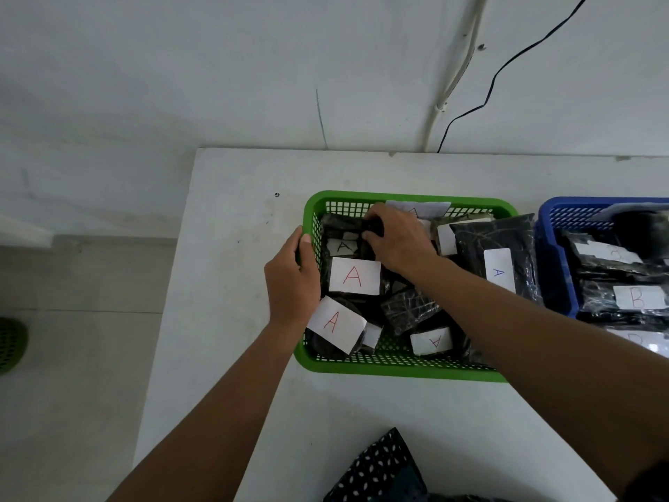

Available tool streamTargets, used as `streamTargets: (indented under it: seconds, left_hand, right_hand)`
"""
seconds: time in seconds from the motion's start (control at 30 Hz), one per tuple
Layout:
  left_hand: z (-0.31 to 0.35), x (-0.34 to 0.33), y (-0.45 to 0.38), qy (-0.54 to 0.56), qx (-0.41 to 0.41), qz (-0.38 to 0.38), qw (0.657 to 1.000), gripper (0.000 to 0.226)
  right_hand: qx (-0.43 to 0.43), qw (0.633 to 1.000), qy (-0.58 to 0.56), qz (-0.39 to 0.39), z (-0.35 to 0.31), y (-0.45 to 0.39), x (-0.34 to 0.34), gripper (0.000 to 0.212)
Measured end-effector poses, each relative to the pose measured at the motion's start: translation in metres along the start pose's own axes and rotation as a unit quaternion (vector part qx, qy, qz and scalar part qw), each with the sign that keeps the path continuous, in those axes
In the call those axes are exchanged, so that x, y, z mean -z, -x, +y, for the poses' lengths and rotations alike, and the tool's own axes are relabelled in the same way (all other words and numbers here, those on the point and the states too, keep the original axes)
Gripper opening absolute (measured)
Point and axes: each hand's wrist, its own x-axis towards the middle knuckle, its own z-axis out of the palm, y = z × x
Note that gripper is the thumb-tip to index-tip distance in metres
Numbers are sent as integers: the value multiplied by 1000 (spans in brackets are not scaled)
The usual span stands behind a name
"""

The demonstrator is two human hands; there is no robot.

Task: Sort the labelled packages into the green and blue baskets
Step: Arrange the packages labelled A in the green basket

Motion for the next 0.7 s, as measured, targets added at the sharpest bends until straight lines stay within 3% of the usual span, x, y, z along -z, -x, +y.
streamTargets:
  seconds: [0.13, 0.3, 0.4, 0.5, 0.57, 0.63, 0.7]
  left_hand:
    - [-4, -1, -1, 4, 3, 2, 1000, 35]
    - [-3, -2, 0, -1, 1, 8, 1000, 38]
    - [-2, -2, 0, -1, 1, 7, 1000, 37]
    - [-2, -2, 0, 2, 8, 8, 1000, 37]
    - [-2, -3, 0, 8, 9, 13, 1000, 36]
    - [-3, -4, -1, 15, 9, 12, 1000, 34]
    - [-4, -4, -1, 14, 13, 10, 1000, 34]
  right_hand:
    - [25, 999, 15, -40, 0, -6, 4, 26]
    - [-10, 992, 94, -78, -11, -13, 1, 35]
    - [-24, 992, 118, -30, -15, -5, -6, 33]
    - [-32, 996, 54, 61, -10, 6, -4, 24]
    - [-34, 996, 26, 76, -9, 7, 5, 16]
    - [-50, 997, 31, 58, -9, 5, 15, 21]
    - [-56, 994, 88, -25, -10, 3, 25, 30]
